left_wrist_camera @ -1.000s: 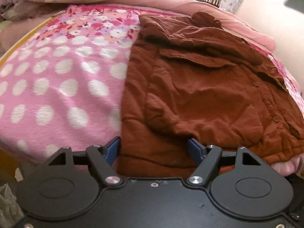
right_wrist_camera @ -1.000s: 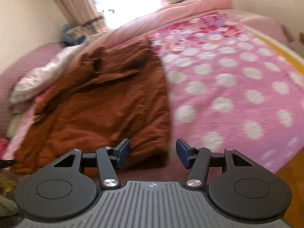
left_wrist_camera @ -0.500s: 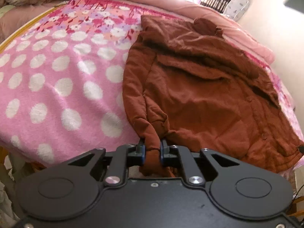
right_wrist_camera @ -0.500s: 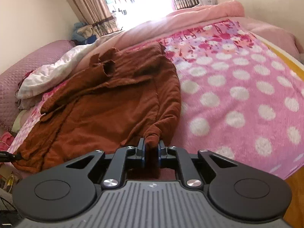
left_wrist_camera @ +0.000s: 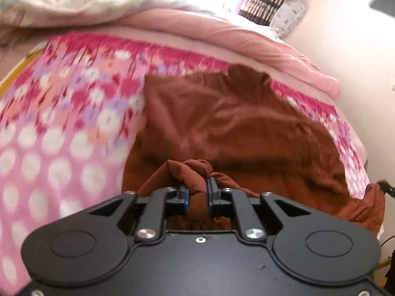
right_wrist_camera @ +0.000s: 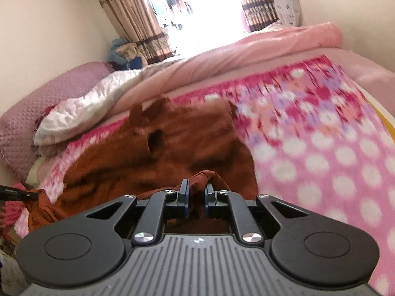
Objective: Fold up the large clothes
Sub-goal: 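Lift the held hem with both tools and fold it toward the collar, then open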
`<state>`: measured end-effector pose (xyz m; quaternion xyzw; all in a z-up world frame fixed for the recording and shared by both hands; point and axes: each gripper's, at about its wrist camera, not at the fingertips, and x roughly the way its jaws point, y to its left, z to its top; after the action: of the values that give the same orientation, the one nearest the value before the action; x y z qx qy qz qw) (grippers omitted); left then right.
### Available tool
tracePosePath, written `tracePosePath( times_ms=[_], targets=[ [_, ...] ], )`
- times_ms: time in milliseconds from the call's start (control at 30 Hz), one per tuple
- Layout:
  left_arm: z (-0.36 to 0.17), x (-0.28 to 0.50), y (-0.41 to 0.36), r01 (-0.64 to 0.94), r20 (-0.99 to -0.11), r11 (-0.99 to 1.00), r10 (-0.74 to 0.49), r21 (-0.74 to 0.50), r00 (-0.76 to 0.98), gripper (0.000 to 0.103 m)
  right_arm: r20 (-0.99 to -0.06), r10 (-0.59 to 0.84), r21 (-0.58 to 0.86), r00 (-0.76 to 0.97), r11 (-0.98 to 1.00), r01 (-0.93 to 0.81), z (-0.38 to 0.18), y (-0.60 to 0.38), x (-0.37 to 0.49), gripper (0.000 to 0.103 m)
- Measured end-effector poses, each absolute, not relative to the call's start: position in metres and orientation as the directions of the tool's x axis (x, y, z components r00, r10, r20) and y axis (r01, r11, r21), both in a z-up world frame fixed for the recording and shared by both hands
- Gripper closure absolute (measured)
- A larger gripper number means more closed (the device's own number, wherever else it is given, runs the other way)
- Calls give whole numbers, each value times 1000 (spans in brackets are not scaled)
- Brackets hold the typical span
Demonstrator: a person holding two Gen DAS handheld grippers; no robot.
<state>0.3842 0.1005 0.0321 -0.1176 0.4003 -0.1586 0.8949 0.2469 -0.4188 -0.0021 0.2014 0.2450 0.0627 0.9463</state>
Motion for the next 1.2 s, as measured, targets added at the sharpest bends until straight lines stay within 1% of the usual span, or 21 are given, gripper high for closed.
tracePosePath(
  times_ms=[133, 233, 300, 367, 500, 600, 633, 733, 833, 900, 933, 967, 1000, 1067, 1100, 1133, 1200],
  targets=[
    [63, 448, 95, 175, -669, 923, -370, -342, 645, 91, -437, 205, 371, 876, 928, -32, 35, -425, 307, 92],
    [77, 501, 91, 137, -675, 935, -332, -326, 659, 91, -450, 186, 337, 873, 941, -27, 54, -433, 359, 92],
    [77, 538, 87, 100, -694, 950, -286, -297, 660, 91, -465, 154, 311, 872, 950, -2, 59, -437, 396, 92],
    [69, 570, 82, 78, -712, 960, -253, -269, 655, 91, -473, 149, 317, 868, 948, 9, 59, -444, 433, 92],
    [29, 633, 77, 12, -760, 960, -230, -281, 607, 90, -500, 140, 348, 855, 936, 51, 34, -460, 499, 92],
    [-3, 663, 72, -30, -793, 955, -228, -296, 565, 89, -543, 157, 376, 825, 924, 72, 5, -469, 538, 92],
    [-9, 669, 70, -25, -798, 957, -228, -290, 558, 87, -564, 163, 373, 810, 925, 73, -7, -470, 550, 92],
    [-11, 674, 68, 17, -781, 961, -236, -278, 578, 83, -599, 161, 342, 784, 937, 69, -30, -468, 574, 92],
    [-7, 667, 82, 19, -754, 940, -284, -340, 591, 82, -605, 163, 341, 779, 938, 69, -44, -467, 584, 92],
    [5, 663, 90, 32, -708, 914, -335, -405, 622, 78, -589, 165, 344, 791, 937, 60, -44, -467, 585, 92],
    [14, 659, 93, 45, -678, 906, -348, -422, 647, 70, -574, 167, 353, 801, 934, 58, -42, -467, 582, 92],
    [21, 656, 93, 53, -654, 906, -341, -419, 676, 52, -557, 167, 358, 813, 932, 54, -40, -467, 579, 92],
    [32, 650, 94, 46, -613, 922, -292, -384, 734, 47, -537, 165, 362, 827, 931, 49, -37, -467, 575, 92],
    [47, 638, 90, -15, -537, 964, -134, -265, 833, 44, -505, 155, 371, 849, 927, 51, -34, -469, 573, 92],
    [49, 641, 88, -48, -548, 976, -80, -214, 833, 43, -497, 146, 372, 855, 926, 58, -33, -468, 571, 92],
    [46, 648, 84, -52, -595, 980, -74, -192, 801, 44, -492, 137, 372, 860, 926, 65, -32, -467, 570, 92],
    [37, 652, 74, -8, -658, 984, -115, -180, 745, 44, -492, 112, 356, 864, 931, 82, -34, -463, 574, 92]
  ],
)
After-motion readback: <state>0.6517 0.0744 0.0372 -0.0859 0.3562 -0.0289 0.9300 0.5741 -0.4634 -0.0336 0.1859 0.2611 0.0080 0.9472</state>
